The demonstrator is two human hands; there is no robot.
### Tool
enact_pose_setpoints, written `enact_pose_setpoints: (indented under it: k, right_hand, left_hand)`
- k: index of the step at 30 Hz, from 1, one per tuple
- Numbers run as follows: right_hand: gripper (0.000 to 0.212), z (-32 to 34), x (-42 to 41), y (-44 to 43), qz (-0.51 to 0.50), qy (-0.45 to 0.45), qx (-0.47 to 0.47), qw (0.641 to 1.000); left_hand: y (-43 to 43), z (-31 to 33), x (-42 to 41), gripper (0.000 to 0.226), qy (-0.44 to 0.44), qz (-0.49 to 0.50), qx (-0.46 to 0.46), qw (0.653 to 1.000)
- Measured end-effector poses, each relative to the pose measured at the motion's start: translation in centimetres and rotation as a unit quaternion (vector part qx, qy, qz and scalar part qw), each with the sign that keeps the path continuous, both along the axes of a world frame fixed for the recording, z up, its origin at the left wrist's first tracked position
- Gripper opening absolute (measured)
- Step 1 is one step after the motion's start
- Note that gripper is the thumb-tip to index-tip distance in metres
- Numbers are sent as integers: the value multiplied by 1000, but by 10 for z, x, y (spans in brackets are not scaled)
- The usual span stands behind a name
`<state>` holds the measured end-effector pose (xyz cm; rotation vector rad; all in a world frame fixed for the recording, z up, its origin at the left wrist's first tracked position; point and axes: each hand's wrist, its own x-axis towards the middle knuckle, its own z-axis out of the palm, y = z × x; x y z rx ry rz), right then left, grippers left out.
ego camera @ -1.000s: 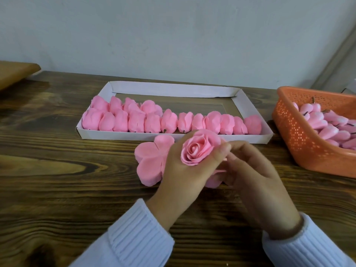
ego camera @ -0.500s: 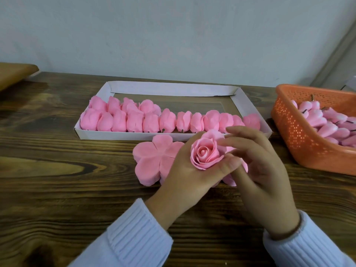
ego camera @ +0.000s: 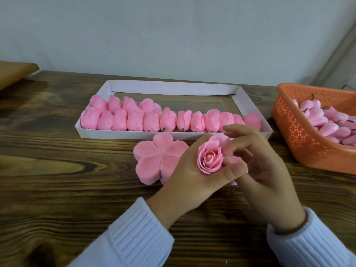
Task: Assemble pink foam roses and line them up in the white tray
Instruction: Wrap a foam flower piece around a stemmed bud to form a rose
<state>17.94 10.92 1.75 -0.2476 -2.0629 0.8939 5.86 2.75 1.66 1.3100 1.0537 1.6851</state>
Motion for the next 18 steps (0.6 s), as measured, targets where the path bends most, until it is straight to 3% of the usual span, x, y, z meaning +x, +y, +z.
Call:
enact_pose_setpoints:
  k: [5,8,11,18]
  right_hand:
    - [12,2,0,1,-3,5,2,1000]
    - [11,2,0,1,-13,5,12,1000]
    - [7,5,1,2,-20,3,18,1000]
    - [2,6,0,2,-46,-2,72,996]
  left_hand:
    - [1,-4,-1,14,3,-11,13,1000]
    - [3,-2,1,30,-1,-11,20,1000]
    - [4,-2,2,22,-16,-27,10,999]
    - [4,-3,2,27,-26,-49,14,998]
